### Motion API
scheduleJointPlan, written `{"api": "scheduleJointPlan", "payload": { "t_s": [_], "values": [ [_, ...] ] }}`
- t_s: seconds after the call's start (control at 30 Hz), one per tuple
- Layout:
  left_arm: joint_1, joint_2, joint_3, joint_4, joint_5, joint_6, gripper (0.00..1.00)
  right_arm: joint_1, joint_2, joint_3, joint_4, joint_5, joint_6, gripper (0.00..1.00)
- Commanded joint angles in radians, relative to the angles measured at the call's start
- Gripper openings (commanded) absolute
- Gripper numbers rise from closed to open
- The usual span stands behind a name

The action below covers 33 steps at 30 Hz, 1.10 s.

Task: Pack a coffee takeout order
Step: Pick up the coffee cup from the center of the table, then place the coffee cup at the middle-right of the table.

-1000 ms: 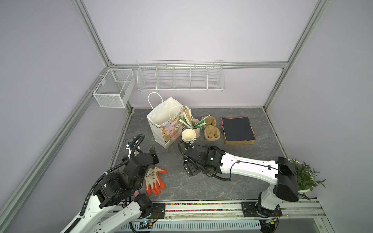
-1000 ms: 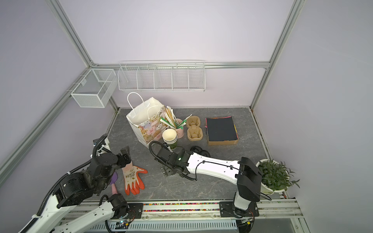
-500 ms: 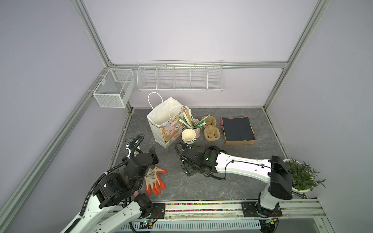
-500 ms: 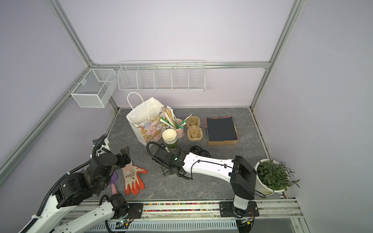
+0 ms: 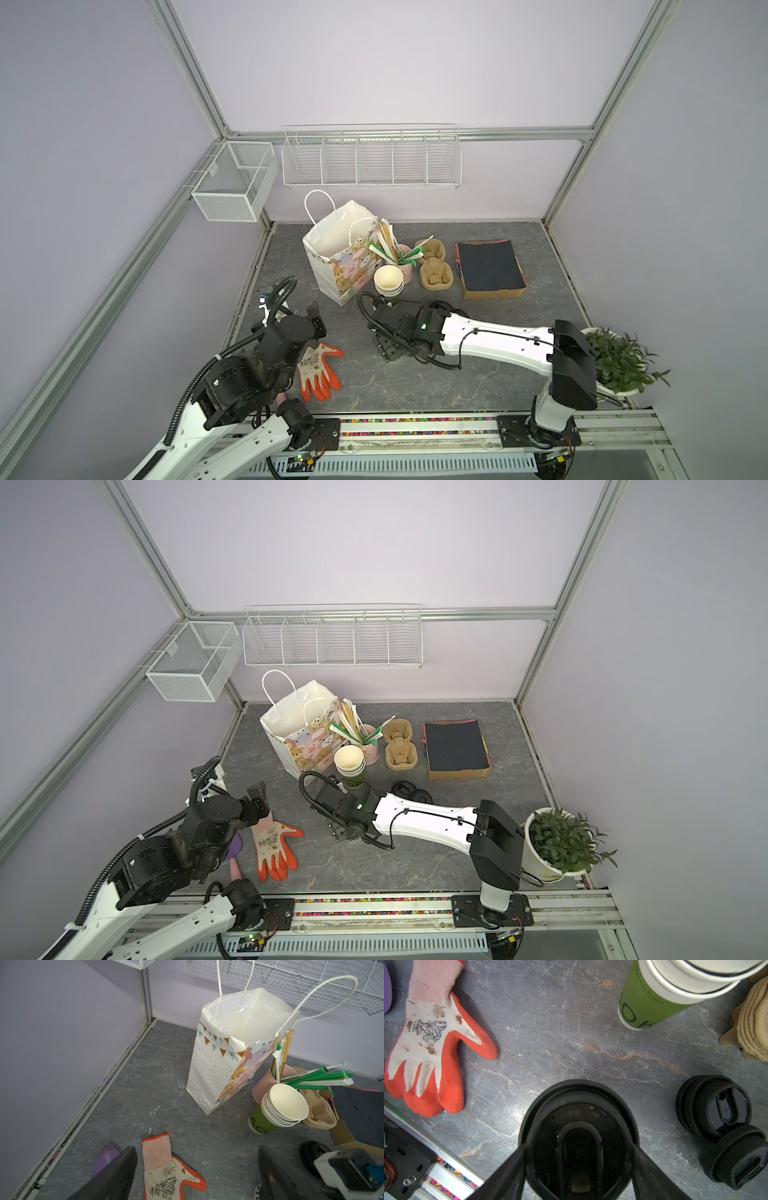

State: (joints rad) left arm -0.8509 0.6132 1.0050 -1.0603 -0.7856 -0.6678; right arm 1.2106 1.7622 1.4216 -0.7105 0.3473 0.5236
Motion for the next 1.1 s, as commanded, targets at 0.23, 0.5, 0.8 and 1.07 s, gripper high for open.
{"api": "scheduleJointPlan", "payload": {
  "t_s": [0.23,0.5,0.8,1.07],
  "values": [
    [0.004,-0.006,-0.009,-0.041,-0.021,0.017,0.91,-0.007,-0.12,-0.019,-0.058,0.03,0.03,0.76],
    [0.005,-0.006,-0.009,-0.041,-0.019,0.017,0.91,-0.023,-0.315,-0.103,-0.19,0.177,0.095,0.76],
    [0.005,0.0,-0.011,-0.033,-0.001,0.027,0.91,-0.206,-0.619,-0.253,-0.39,0.266,0.205,0.76],
    [0.004,0.003,-0.014,-0.025,0.014,0.036,0.9,-0.458,-0.716,-0.303,-0.433,0.29,0.197,0.76]
  ]
}}
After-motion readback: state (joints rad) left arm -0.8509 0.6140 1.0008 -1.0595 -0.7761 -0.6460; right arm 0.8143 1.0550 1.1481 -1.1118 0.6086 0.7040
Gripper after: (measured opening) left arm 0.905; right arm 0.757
